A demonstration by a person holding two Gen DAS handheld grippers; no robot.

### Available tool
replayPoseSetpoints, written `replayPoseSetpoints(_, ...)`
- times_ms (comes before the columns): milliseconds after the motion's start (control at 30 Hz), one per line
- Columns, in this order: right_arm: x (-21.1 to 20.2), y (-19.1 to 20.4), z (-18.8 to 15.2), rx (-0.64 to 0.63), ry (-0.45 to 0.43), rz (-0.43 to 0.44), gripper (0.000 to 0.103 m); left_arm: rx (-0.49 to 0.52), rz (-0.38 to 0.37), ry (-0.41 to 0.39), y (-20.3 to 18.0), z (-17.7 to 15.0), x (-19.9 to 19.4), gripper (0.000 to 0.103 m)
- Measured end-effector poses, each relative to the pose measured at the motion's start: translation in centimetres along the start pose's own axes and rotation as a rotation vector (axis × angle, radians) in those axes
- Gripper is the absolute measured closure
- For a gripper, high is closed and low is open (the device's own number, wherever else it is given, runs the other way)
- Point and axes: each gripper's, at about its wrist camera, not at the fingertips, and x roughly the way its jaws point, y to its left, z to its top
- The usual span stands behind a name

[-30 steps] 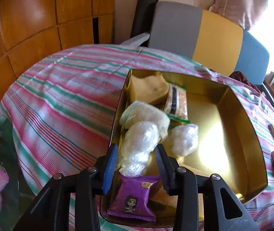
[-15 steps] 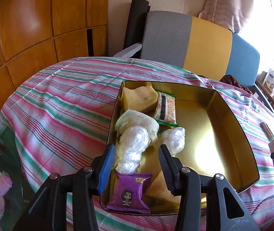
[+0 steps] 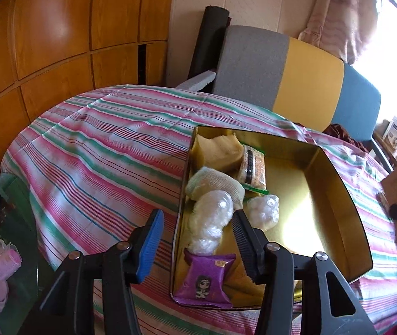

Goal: Organize objects
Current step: 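Carry the cream box into the gold tray and open the right gripper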

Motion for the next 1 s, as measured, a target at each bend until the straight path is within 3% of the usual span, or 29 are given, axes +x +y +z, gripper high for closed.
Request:
replayPoseSetpoints(267, 7.8, 5.0, 0.3, -0.024, 0.167, 0.034, 0.052, -0.021, -0.003, 0.011, 1.1, -0.4, 0.1, 0.050)
replayPoseSetpoints(400, 10.2, 5.4, -0.5, 0.012, 0.227, 0.079, 0.051, -0.049, 0.000, 0.017, 1.9, -0.5, 0.3, 0.043)
replayPoseSetpoints(500, 10.0, 5.4, -0.8, 0.007, 0.221, 0.093, 0.039, -0.060, 0.004, 0.018, 2.4, -0.6, 0.4, 0.043)
replayPoseSetpoints(633, 9.2, 5.2, -0.9, 0.027, 0.181, 0.100, 0.039, -0.074, -0.001, 0.030, 2.7, -0.7, 0.8, 0.043)
replayPoseSetpoints(1000, 11.1, 7.0, -0.7, 0.077, 0.174, 0.177, 0.040, -0.041, -0.002, 0.017, 2.0, -0.7, 0.2, 0.040)
